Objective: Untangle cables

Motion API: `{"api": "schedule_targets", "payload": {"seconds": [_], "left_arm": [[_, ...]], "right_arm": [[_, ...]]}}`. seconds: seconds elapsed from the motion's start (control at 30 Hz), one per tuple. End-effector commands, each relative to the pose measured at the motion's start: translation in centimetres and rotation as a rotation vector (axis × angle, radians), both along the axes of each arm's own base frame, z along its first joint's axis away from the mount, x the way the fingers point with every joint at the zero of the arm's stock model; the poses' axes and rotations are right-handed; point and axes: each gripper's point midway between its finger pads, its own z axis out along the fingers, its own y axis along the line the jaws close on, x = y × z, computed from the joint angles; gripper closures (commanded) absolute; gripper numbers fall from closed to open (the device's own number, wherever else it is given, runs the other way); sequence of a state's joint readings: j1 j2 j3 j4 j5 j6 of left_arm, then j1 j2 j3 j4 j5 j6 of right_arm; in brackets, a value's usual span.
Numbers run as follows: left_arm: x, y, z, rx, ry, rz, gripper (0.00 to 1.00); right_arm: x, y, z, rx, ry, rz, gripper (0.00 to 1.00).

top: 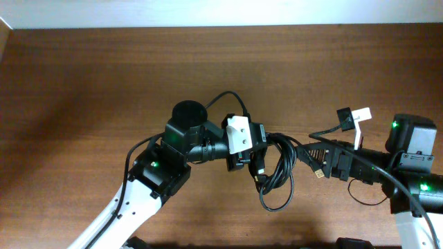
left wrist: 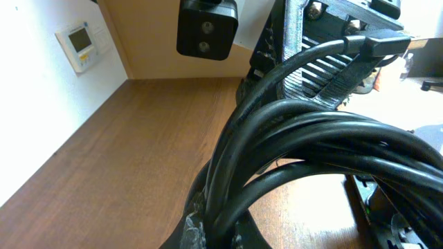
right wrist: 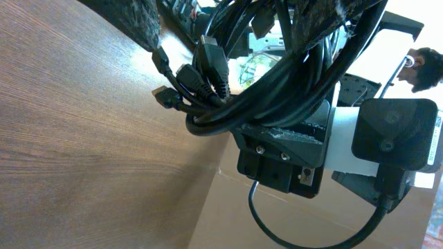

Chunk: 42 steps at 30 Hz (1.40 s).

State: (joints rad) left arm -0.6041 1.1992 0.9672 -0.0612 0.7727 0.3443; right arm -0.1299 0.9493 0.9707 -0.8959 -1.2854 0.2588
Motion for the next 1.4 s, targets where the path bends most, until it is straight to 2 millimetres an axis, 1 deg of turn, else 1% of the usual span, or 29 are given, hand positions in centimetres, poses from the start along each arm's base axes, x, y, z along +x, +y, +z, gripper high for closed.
{"api": "schedule_targets", "payload": {"seconds": [0.0,0.1,0.27,0.37,0.43,0.5,0.53,0.6,0.7,0.83,0.9,0.97,1.07,1.2,1.27,1.37], "left_arm": [[0.4,-0.3,1.9,-0.041,-0.043,0.013,1.0],[1.1,-0.9,2.6,-0.091,-0.006,0.023,1.0],[0.8,-2.7,1.0,-0.075,0.021,-0.016,1.0],[1.0,-2.7,0.9,-0.071,0.024,-0.009,1.0],[1.8,-2.5,0.6,-0.059,0.024,0.038,1.0],[3.2,-2.1,0.3,-0.055,0.061,0.13,1.0],[4.3,-1.7,0.1,-0.058,0.106,0.209,1.0],[5.5,-1.2,-0.1,-0.07,0.165,0.299,1.0],[5.5,-1.2,-0.2,-0.068,0.169,0.302,1.0],[5.0,-1.2,-0.9,-0.044,0.198,0.282,1.0],[4.0,-1.6,-1.1,-0.03,0.19,0.216,1.0],[2.5,-2.0,-1.5,-0.005,0.157,0.118,1.0],[2.1,-2.0,-1.9,0.008,0.174,0.102,1.0],[0.6,-2.4,-1.2,-0.019,0.177,0.01,1.0],[-0.3,-2.7,-0.2,-0.053,0.156,-0.056,1.0],[-0.3,-2.9,0.8,-0.083,0.118,-0.07,1.0]], "right_arm": [[-0.3,0.3,0.8,0.018,-0.023,0.025,0.4],[-0.3,0.3,0.8,0.018,-0.023,0.025,0.4],[-0.1,0.2,0.6,0.006,-0.021,0.015,0.4],[-0.1,0.2,0.6,0.006,-0.021,0.015,0.4],[-0.1,0.2,0.6,0.007,-0.02,0.016,0.4],[-0.2,0.2,0.6,0.008,-0.014,0.016,0.4],[-0.2,0.2,0.6,0.008,-0.009,0.015,0.4],[-0.4,0.2,0.5,0.01,0.003,0.016,0.4],[-0.5,0.2,0.4,0.011,0.013,0.017,0.41],[-0.5,0.3,0.4,0.013,0.009,0.018,0.41],[-0.4,0.2,0.5,0.011,-0.002,0.018,0.41],[-0.3,0.2,0.6,0.01,-0.01,0.017,0.41],[-0.2,0.2,0.6,0.009,-0.017,0.017,0.41],[-0.2,0.2,0.6,0.005,-0.018,0.014,0.41],[-0.1,0.1,0.5,0.0,-0.017,0.01,0.41],[-0.1,0.1,0.4,-0.003,-0.016,0.007,0.41]]}}
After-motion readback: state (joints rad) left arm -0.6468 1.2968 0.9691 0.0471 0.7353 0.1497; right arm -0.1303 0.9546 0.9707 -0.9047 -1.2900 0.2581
